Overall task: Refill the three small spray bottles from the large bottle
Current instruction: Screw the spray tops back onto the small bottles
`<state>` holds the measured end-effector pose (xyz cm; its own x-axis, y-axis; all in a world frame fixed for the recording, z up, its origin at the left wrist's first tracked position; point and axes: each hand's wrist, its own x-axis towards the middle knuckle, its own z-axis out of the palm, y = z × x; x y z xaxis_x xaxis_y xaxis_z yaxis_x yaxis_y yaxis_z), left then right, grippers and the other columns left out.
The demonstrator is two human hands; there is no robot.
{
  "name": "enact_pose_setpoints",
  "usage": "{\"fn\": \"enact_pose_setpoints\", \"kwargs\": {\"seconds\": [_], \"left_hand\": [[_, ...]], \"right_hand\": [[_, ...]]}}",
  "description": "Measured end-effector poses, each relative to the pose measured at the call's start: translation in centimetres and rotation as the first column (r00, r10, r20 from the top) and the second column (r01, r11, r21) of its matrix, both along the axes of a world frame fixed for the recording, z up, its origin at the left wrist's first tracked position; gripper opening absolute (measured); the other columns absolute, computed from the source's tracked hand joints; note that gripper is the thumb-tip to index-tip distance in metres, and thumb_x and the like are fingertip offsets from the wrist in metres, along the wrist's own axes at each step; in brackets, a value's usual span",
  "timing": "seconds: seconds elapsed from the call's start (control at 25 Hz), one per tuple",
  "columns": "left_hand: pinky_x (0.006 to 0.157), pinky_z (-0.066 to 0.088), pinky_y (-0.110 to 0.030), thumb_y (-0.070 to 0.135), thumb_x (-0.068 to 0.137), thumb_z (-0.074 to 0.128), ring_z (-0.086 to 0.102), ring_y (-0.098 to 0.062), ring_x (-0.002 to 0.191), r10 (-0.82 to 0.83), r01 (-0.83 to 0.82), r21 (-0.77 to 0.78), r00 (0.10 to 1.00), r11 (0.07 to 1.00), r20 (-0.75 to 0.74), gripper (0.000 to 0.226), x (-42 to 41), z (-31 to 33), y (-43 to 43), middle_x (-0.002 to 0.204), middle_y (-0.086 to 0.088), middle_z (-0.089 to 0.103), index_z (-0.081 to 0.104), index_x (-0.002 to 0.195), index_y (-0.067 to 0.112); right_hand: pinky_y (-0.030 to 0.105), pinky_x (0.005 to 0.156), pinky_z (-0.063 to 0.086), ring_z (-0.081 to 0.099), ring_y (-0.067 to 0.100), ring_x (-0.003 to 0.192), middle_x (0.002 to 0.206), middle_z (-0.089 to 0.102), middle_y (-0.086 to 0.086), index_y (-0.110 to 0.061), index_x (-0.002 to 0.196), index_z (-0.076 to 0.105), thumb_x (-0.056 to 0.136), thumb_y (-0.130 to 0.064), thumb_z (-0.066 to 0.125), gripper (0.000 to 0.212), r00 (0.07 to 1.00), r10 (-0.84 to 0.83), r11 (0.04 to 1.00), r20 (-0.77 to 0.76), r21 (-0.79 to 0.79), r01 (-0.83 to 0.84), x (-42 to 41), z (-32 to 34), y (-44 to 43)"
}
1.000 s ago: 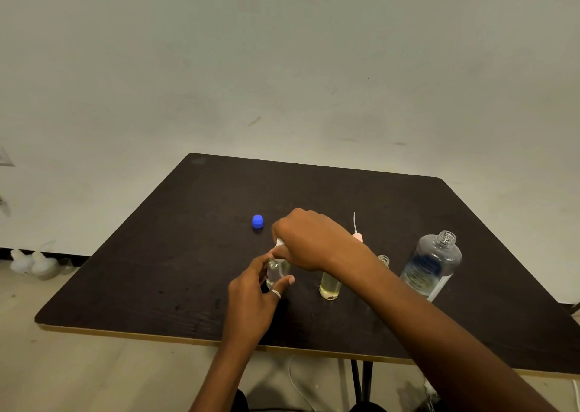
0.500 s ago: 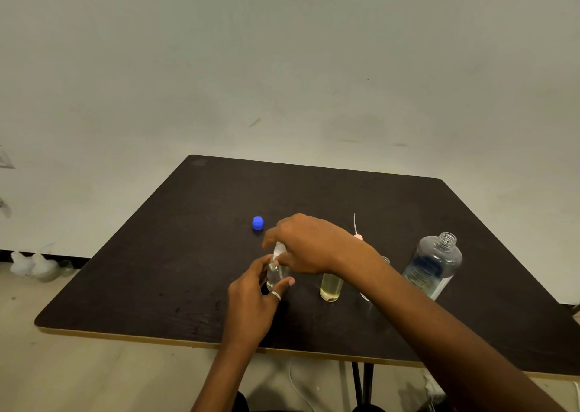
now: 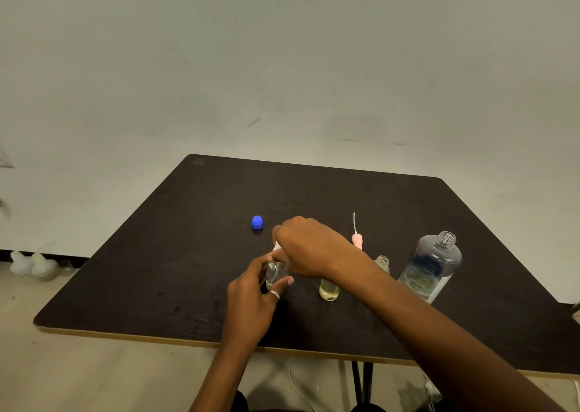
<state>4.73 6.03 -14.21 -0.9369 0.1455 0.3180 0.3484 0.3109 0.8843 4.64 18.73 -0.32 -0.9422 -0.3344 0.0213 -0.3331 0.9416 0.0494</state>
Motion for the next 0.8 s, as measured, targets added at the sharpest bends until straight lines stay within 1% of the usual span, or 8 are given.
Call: {"fn": "enact_pose_setpoints", "kwargs": {"seconds": [0.24,0.32,0.4,0.48,0.52,0.64,0.72,0.8], "left_hand": [[0.070,0.042,0.003,0.030,0.077,0.081,0.057,0.023,0.094,0.008,-0.008,-0.004,1.000,1.000,-0.007,0.045,0.0,0.0,0.1,0.089,0.036,0.060,0.059,0.115,0.036],[0.070,0.042,0.003,0.028,0.077,0.081,0.056,0.024,0.093,0.004,-0.004,0.001,1.000,1.000,-0.001,0.046,0.0,0.0,0.0,0.088,0.039,0.060,0.056,0.113,0.040],[0.072,0.043,0.003,0.028,0.077,0.081,0.057,0.023,0.094,0.000,0.000,0.013,1.000,1.000,0.001,0.047,0.1,0.1,0.0,0.089,0.040,0.061,0.055,0.113,0.041],[0.075,0.046,-0.001,0.030,0.078,0.081,0.060,0.018,0.097,-0.005,0.005,0.029,1.000,1.000,0.007,0.048,0.2,0.2,0.0,0.096,0.035,0.063,0.055,0.117,0.041],[0.077,0.047,-0.003,0.031,0.078,0.080,0.061,0.016,0.098,-0.008,0.008,0.030,1.000,1.000,0.009,0.049,0.2,0.2,0.0,0.098,0.032,0.064,0.055,0.118,0.041],[0.079,0.049,-0.007,0.033,0.078,0.080,0.063,0.011,0.098,-0.009,0.009,0.020,1.000,1.000,0.003,0.049,0.1,0.2,0.0,0.102,0.026,0.066,0.057,0.121,0.037],[0.084,0.053,-0.014,0.032,0.078,0.080,0.065,0.006,0.100,-0.009,0.009,0.025,1.000,1.000,0.009,0.050,0.2,0.2,0.0,0.107,0.020,0.069,0.059,0.123,0.031],[0.086,0.055,-0.019,0.032,0.079,0.080,0.066,0.004,0.102,-0.010,0.010,0.032,1.000,0.999,0.016,0.051,0.1,0.2,0.0,0.111,0.016,0.070,0.059,0.125,0.028]], "right_hand": [[0.029,0.050,0.029,0.049,0.019,0.061,0.076,0.057,0.004,-0.013,0.087,0.057,0.097,-0.049,0.045,0.039,0.989,-0.085,0.989,-0.118,0.108,0.098,0.1,-0.9,-0.5],[0.031,0.053,0.033,0.052,0.020,0.065,0.080,0.058,0.004,-0.014,0.089,0.057,0.096,-0.048,0.047,0.037,0.989,-0.079,0.991,-0.127,0.097,0.091,0.1,-0.9,-0.4],[0.032,0.061,0.040,0.058,0.021,0.080,0.096,0.062,0.004,-0.015,0.104,0.059,0.094,-0.038,0.055,0.025,0.996,-0.029,0.998,-0.083,0.045,0.033,0.2,-0.6,-0.1],[0.031,0.068,0.042,0.058,0.021,0.095,0.109,0.060,0.003,-0.020,0.117,0.058,0.091,-0.027,0.061,0.028,0.999,0.041,0.999,0.001,-0.010,-0.041,0.2,-0.1,0.3],[0.031,0.070,0.043,0.058,0.021,0.099,0.111,0.060,0.003,-0.021,0.119,0.059,0.089,-0.023,0.063,0.030,0.998,0.062,0.998,0.031,-0.024,-0.061,0.2,0.1,0.4],[0.034,0.075,0.050,0.060,0.023,0.100,0.111,0.062,0.005,-0.021,0.116,0.062,0.088,-0.015,0.063,0.028,0.998,0.060,0.998,0.033,-0.030,-0.059,0.1,0.4,0.4],[0.038,0.078,0.054,0.061,0.024,0.097,0.108,0.062,0.006,-0.019,0.113,0.062,0.089,-0.014,0.062,0.025,0.998,0.048,0.999,0.030,-0.017,-0.048,0.1,0.4,0.1],[0.038,0.076,0.054,0.061,0.025,0.092,0.104,0.062,0.007,-0.015,0.110,0.063,0.089,-0.015,0.062,0.021,0.999,0.044,0.999,0.026,0.000,-0.044,0.1,0.4,0.0]]}}
